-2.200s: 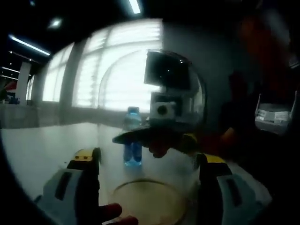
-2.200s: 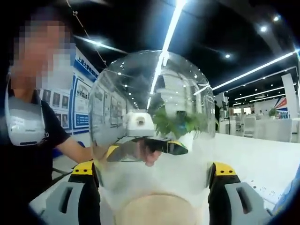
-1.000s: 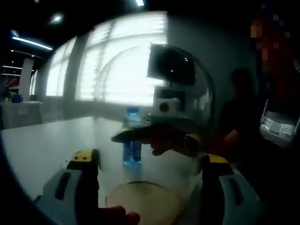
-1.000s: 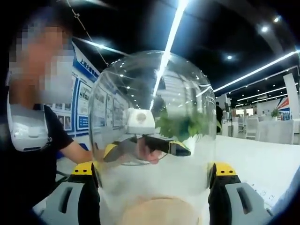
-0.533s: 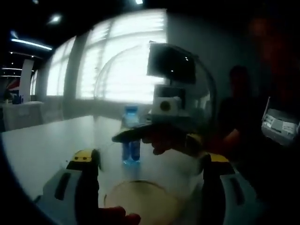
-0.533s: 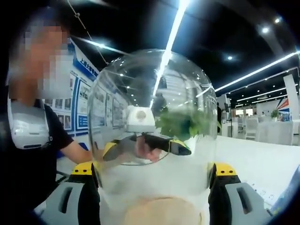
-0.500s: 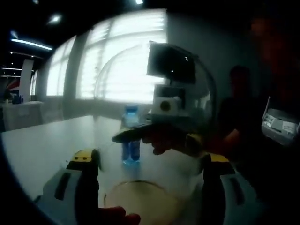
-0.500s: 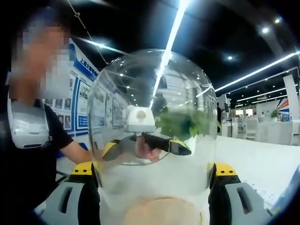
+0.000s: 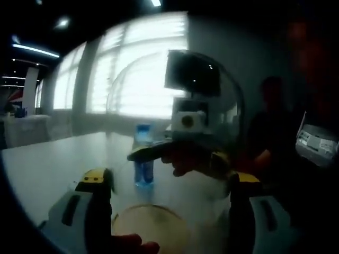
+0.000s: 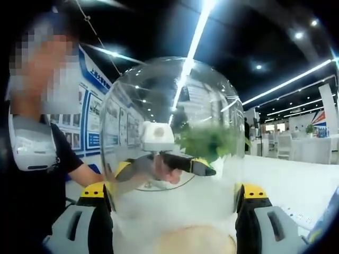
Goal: Open the cover put in the Mizone put the cover back on
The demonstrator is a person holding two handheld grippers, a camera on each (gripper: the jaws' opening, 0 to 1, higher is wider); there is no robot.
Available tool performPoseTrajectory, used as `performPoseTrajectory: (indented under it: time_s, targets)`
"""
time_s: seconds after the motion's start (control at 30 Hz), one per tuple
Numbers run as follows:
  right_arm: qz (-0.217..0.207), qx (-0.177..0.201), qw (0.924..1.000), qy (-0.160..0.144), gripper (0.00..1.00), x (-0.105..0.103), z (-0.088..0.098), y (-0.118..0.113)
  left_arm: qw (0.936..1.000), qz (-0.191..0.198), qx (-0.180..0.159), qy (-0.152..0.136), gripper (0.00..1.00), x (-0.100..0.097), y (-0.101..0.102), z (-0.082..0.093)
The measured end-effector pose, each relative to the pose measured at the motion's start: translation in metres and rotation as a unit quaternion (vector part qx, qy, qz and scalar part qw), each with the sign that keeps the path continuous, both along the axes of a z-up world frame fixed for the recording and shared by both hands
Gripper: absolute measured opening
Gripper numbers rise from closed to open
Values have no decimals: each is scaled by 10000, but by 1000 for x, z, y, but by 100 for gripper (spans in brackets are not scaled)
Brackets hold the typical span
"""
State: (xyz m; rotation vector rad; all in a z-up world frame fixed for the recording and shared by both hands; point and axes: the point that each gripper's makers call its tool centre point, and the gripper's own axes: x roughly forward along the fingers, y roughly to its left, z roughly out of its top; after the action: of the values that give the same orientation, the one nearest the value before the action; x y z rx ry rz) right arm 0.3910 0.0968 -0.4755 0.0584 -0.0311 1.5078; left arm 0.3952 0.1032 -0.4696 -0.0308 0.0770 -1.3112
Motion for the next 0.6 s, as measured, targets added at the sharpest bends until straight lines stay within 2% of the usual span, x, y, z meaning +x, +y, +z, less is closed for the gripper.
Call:
performPoseTrajectory:
  time_s: [0.13, 0.4, 0.6]
  targets:
    - [30, -66, 10000, -22, 90, -8, -4, 3, 10000, 32, 46, -17, 80, -7, 3, -2]
    - [16, 39, 10000, 52, 90, -19, -4, 3, 10000, 59, -40, -4, 80, -16, 6, 0]
    - [-25, -120, 9999, 1, 90, -26, -7, 4, 10000, 30, -64, 24, 80, -22, 6, -8]
